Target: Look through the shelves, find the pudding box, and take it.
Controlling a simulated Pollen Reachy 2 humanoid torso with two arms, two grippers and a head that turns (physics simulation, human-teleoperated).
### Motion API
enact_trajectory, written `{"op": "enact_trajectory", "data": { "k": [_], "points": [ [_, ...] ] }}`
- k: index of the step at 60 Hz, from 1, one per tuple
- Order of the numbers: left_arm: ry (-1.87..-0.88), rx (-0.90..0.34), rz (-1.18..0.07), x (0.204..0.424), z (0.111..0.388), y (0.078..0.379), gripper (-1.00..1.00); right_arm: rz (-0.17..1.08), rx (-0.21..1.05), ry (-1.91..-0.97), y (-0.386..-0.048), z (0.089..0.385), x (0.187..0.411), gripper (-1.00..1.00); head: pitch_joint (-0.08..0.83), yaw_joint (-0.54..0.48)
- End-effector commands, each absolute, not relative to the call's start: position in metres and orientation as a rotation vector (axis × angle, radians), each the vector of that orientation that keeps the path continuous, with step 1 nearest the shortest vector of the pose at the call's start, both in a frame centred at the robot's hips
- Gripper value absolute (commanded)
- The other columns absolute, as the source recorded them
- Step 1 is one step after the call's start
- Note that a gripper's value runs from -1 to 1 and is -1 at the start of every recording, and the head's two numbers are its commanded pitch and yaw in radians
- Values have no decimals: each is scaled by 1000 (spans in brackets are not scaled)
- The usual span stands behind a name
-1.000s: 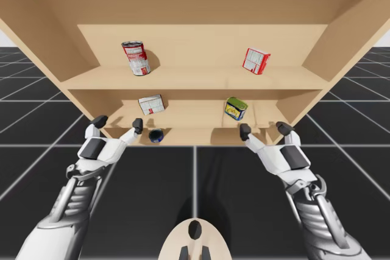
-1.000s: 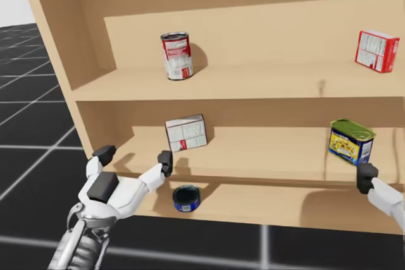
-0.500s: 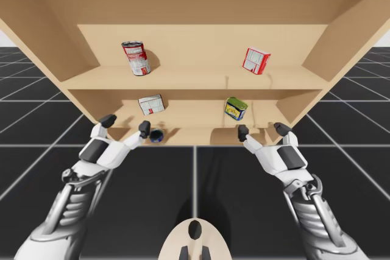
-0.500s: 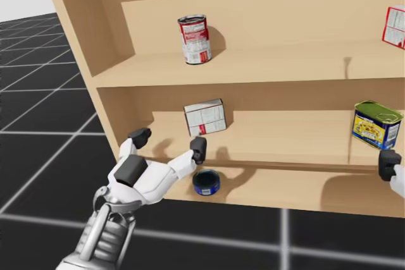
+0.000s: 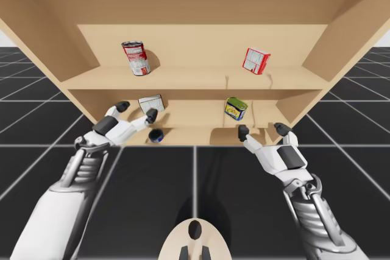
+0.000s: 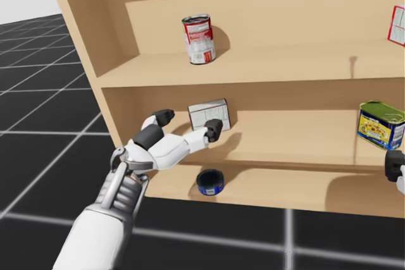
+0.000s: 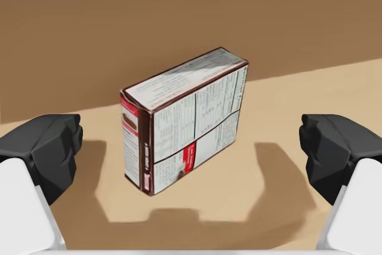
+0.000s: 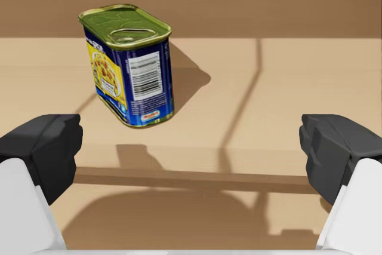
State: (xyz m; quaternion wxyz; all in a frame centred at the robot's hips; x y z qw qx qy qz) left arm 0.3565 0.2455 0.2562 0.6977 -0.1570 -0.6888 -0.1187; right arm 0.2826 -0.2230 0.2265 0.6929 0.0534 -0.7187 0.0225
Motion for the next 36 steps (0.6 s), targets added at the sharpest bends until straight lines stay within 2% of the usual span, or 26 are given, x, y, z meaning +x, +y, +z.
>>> {"op": "enact_trajectory", "data": {
  "k": [1, 18, 26, 27, 28, 29, 30, 32, 33, 34, 36],
  "points": [
    [-1479, -377, -277, 384, 252, 243, -1000, 41, 128, -1602, -221, 225, 283, -1000, 409, 288],
    [-1440, -365, -286, 416, 237, 233, -1000, 38, 124, -1607, -223, 225, 283, -1000, 413, 275],
    [-1433, -388, -300, 417, 232, 227, -1000, 39, 121, -1606, -224, 225, 283, -1000, 417, 270],
    [-1433, -386, -301, 417, 233, 227, -954, 39, 120, -1606, -224, 225, 283, -1000, 418, 270],
    [-1433, -385, -300, 416, 233, 227, -851, 39, 120, -1606, -224, 225, 283, -1000, 418, 270],
    [-1436, -385, -300, 416, 233, 225, -641, 39, 119, -1606, -225, 225, 283, -1000, 419, 269],
    [-1438, -386, -300, 415, 233, 225, -556, 39, 119, -1605, -225, 225, 284, -1000, 419, 269],
    [-1440, -393, -299, 414, 234, 224, 208, 39, 119, -1606, -225, 225, 283, -1000, 419, 270],
    [-1442, -396, -301, 413, 235, 223, 765, 40, 119, -1606, -225, 225, 284, -1000, 419, 270],
    [-1444, -398, -302, 412, 235, 223, 916, 40, 118, -1606, -225, 225, 284, -1000, 418, 270],
    [-1448, -405, -304, 410, 237, 221, 989, 42, 119, -1606, -225, 224, 284, -1000, 418, 271]
  ]
}}
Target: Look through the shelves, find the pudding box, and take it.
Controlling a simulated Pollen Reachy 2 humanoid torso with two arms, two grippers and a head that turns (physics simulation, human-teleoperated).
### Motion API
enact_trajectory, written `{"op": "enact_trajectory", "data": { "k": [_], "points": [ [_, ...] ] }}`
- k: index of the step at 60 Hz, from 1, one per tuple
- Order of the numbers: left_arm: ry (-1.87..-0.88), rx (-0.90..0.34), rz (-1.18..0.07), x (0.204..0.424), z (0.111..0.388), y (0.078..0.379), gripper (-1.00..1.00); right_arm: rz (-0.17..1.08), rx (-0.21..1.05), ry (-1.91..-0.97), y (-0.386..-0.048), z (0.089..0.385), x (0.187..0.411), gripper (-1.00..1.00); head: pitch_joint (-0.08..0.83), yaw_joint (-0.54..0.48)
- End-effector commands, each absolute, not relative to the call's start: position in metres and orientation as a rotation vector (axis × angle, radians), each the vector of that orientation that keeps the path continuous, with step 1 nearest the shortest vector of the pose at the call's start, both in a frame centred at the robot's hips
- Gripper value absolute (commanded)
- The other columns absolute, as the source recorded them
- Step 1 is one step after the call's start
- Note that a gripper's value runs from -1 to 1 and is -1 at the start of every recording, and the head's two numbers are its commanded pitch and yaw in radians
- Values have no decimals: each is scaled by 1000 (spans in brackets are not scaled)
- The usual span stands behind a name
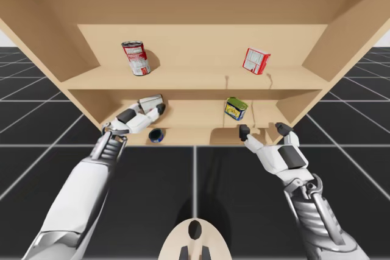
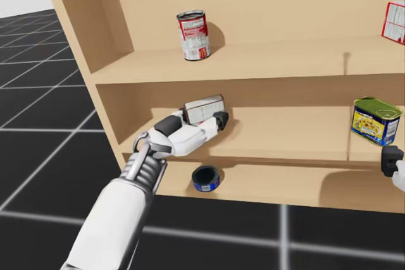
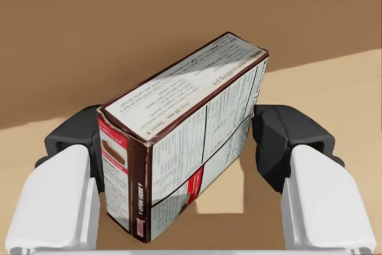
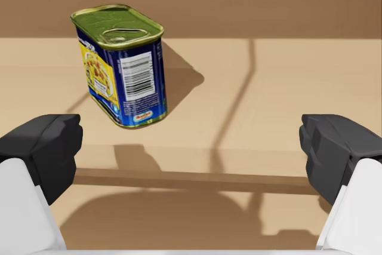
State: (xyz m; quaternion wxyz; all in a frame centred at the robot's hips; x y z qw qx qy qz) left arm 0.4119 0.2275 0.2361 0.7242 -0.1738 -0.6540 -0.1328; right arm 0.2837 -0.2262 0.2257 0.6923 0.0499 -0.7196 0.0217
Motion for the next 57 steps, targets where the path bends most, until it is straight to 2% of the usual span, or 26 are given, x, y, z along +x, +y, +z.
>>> {"op": "enact_trajectory", "data": {
  "k": [1, 20, 32, 47, 56, 57],
  "points": [
    [-1451, -404, -304, 409, 238, 221, 1000, 42, 118, -1606, -225, 224, 284, -1000, 418, 270],
    [-1508, -416, -318, 392, 251, 218, 1000, 47, 114, -1609, -225, 225, 284, -1000, 417, 268],
    [-1585, -413, -326, 370, 269, 220, 1000, 47, 114, -1607, -225, 225, 284, -1000, 412, 267],
    [-1638, -397, -344, 317, 272, 234, 1000, 49, 115, -1610, -226, 225, 285, -1000, 407, 266],
    [-1655, -390, -358, 271, 270, 244, 1000, 50, 118, -1607, -225, 225, 285, -1000, 406, 268],
    [-1657, -395, -355, 260, 270, 245, 1000, 50, 120, -1606, -225, 225, 285, -1000, 406, 266]
  ]
}}
